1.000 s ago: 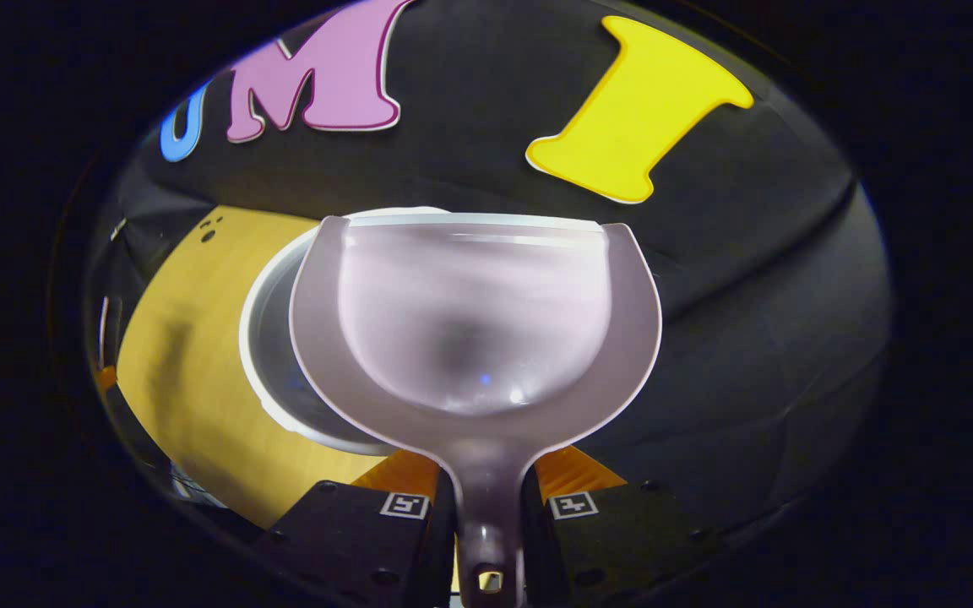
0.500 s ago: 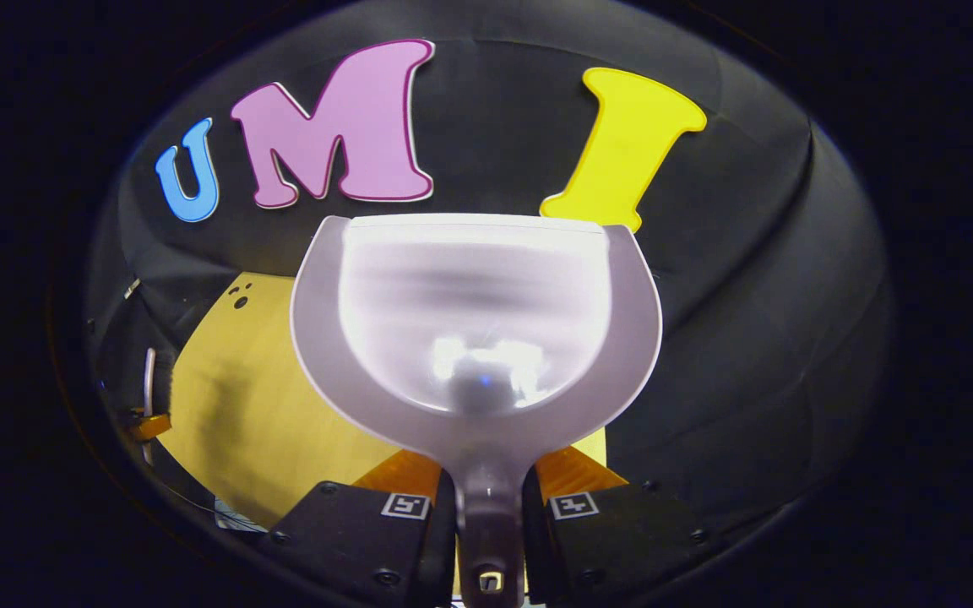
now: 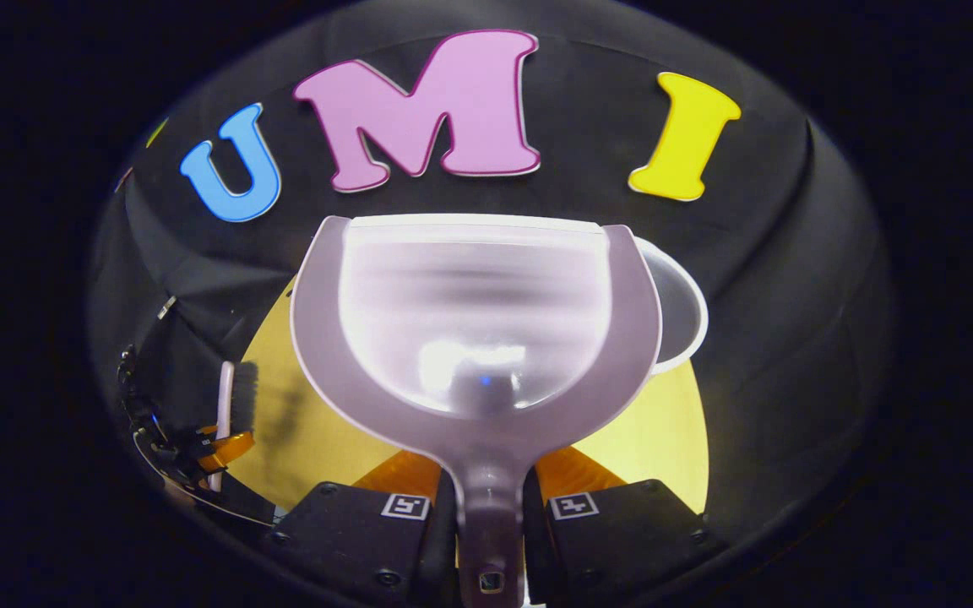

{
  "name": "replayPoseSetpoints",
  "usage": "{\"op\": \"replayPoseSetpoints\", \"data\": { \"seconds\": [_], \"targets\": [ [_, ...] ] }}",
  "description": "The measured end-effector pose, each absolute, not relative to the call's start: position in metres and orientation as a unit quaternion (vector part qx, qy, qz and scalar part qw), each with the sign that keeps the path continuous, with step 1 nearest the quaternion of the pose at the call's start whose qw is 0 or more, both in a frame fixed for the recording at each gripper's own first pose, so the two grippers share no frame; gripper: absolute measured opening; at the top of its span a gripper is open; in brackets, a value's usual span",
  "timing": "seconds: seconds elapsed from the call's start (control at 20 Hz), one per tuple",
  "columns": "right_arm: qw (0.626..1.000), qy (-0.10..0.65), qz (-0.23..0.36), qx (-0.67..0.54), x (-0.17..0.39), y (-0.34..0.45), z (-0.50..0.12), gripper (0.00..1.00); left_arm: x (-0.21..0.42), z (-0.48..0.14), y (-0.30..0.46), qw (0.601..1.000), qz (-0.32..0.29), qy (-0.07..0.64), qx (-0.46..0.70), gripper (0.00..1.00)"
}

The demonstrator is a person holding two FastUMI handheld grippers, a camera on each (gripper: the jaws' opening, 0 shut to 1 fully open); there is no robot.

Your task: Pick up the small broom and dustpan from the desktop, sweep the trash into the dustpan with the broom, and then empty the trash into the garbage bin.

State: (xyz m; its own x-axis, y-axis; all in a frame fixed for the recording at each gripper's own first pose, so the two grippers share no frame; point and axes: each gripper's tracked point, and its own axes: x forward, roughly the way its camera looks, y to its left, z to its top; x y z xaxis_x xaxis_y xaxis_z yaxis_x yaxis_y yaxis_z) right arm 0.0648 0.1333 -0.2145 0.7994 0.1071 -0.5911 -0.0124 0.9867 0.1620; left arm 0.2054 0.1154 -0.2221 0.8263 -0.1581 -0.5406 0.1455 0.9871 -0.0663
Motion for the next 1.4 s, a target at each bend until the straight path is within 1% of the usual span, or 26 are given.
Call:
{"op": "replayPoseSetpoints", "data": {
  "seconds": [0.05, 0.1, 0.3, 0.35, 0.4, 0.45, 0.5, 0.55, 0.6, 0.7, 0.8, 0.85, 0.9, 0.95, 1.1, 1.25, 1.3, 1.35, 1.4],
  "targets": [
    [0.943, 0.323, 0.036, 0.076, 0.062, 0.149, -0.226, 0.36, 0.207, -0.229, 0.119, 0.954, -0.083, 0.288, -0.018, 0.33],
    [0.939, 0.333, 0.039, 0.076, 0.059, 0.163, -0.239, 0.36, 0.207, -0.236, 0.122, 0.952, -0.085, 0.294, -0.024, 0.31],
    [0.920, 0.380, 0.055, 0.075, 0.043, 0.210, -0.298, 0.36, 0.217, -0.263, 0.133, 0.944, -0.090, 0.316, -0.013, 0.31],
    [0.915, 0.392, 0.058, 0.071, 0.040, 0.218, -0.313, 0.34, 0.219, -0.271, 0.136, 0.942, -0.089, 0.325, -0.006, 0.32],
    [0.911, 0.402, 0.059, 0.065, 0.038, 0.224, -0.326, 0.36, 0.223, -0.280, 0.139, 0.940, -0.084, 0.330, 0.003, 0.31],
    [0.908, 0.411, 0.059, 0.058, 0.040, 0.229, -0.342, 0.37, 0.226, -0.286, 0.142, 0.938, -0.080, 0.336, 0.015, 0.33],
    [0.905, 0.419, 0.058, 0.054, 0.042, 0.232, -0.356, 0.37, 0.231, -0.295, 0.144, 0.936, -0.076, 0.341, 0.027, 0.33],
    [0.901, 0.427, 0.056, 0.052, 0.047, 0.236, -0.369, 0.34, 0.232, -0.303, 0.146, 0.934, -0.073, 0.348, 0.035, 0.33],
    [0.898, 0.434, 0.055, 0.053, 0.050, 0.238, -0.380, 0.37, 0.235, -0.310, 0.145, 0.931, -0.072, 0.356, 0.038, 0.33],
    [0.894, 0.441, 0.049, 0.060, 0.054, 0.240, -0.397, 0.37, 0.242, -0.325, 0.144, 0.924, -0.069, 0.373, 0.035, 0.31],
    [0.894, 0.444, 0.040, 0.055, 0.060, 0.240, -0.415, 0.37, 0.248, -0.337, 0.144, 0.918, -0.061, 0.390, 0.037, 0.34],
    [0.891, 0.450, 0.038, 0.050, 0.061, 0.244, -0.427, 0.37, 0.251, -0.342, 0.144, 0.916, -0.056, 0.396, 0.042, 0.33],
    [0.887, 0.458, 0.039, 0.048, 0.062, 0.247, -0.438, 0.40, 0.256, -0.349, 0.143, 0.912, -0.051, 0.403, 0.049, 0.33],
    [0.882, 0.468, 0.041, 0.047, 0.065, 0.251, -0.450, 0.37, 0.259, -0.353, 0.142, 0.910, -0.047, 0.409, 0.056, 0.33],
    [0.870, 0.489, 0.045, 0.040, 0.063, 0.254, -0.479, 0.36, 0.264, -0.359, 0.142, 0.904, -0.037, 0.419, 0.081, 0.33],
    [0.863, 0.501, 0.042, 0.043, 0.056, 0.258, -0.497, 0.37, 0.267, -0.367, 0.142, 0.896, -0.034, 0.434, 0.093, 0.35],
    [0.862, 0.504, 0.041, 0.043, 0.054, 0.259, -0.500, 0.36, 0.268, -0.371, 0.143, 0.893, -0.032, 0.439, 0.097, 0.35],
    [0.864, 0.501, 0.039, 0.038, 0.056, 0.258, -0.500, 0.37, 0.268, -0.371, 0.142, 0.891, -0.030, 0.442, 0.100, 0.33],
    [0.864, 0.501, 0.039, 0.035, 0.056, 0.257, -0.501, 0.37, 0.266, -0.372, 0.142, 0.890, -0.029, 0.444, 0.103, 0.36]
  ]
}}
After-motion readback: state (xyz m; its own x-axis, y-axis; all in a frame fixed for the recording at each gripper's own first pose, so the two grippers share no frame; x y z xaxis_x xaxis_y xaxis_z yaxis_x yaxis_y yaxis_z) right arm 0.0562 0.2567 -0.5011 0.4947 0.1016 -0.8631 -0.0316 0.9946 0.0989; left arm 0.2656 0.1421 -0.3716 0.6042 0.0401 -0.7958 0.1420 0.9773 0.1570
